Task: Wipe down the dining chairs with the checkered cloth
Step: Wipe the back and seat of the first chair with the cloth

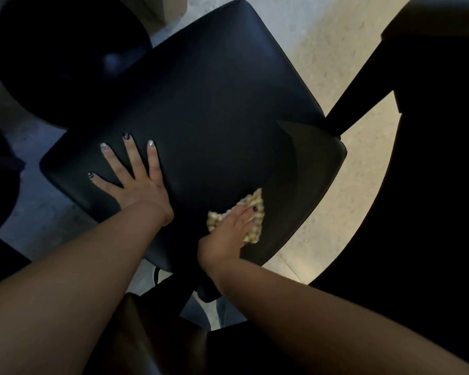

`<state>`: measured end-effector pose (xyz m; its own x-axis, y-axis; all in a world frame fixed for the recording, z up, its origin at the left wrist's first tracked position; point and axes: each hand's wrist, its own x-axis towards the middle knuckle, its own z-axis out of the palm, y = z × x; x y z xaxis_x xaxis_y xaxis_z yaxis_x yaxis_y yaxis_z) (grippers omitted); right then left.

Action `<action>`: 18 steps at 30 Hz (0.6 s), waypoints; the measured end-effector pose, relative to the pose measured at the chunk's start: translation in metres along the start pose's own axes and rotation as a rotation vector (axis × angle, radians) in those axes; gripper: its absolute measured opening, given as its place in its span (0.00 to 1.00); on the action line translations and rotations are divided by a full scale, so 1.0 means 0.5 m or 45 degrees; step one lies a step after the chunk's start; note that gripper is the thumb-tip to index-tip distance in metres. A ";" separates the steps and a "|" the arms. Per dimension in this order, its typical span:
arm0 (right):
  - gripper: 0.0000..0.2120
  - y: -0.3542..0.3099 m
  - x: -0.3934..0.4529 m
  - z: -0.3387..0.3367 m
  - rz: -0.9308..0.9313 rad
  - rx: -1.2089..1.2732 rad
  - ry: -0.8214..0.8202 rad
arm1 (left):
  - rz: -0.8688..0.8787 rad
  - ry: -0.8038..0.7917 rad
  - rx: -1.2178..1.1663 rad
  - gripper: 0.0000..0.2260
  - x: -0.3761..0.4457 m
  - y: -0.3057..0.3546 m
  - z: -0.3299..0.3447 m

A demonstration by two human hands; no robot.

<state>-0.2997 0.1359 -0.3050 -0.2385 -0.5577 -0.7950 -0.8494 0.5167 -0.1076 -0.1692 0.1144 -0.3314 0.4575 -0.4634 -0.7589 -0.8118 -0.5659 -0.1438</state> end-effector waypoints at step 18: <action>0.36 -0.043 0.286 -0.359 -0.713 -0.199 0.513 | 0.007 -0.021 -0.001 0.66 -0.008 0.003 -0.007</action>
<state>-0.4003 -0.0716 -0.3092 0.1240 -0.9252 -0.3588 -0.9458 -0.0008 -0.3248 -0.1707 0.1130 -0.3263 0.4470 -0.4554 -0.7699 -0.8141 -0.5637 -0.1392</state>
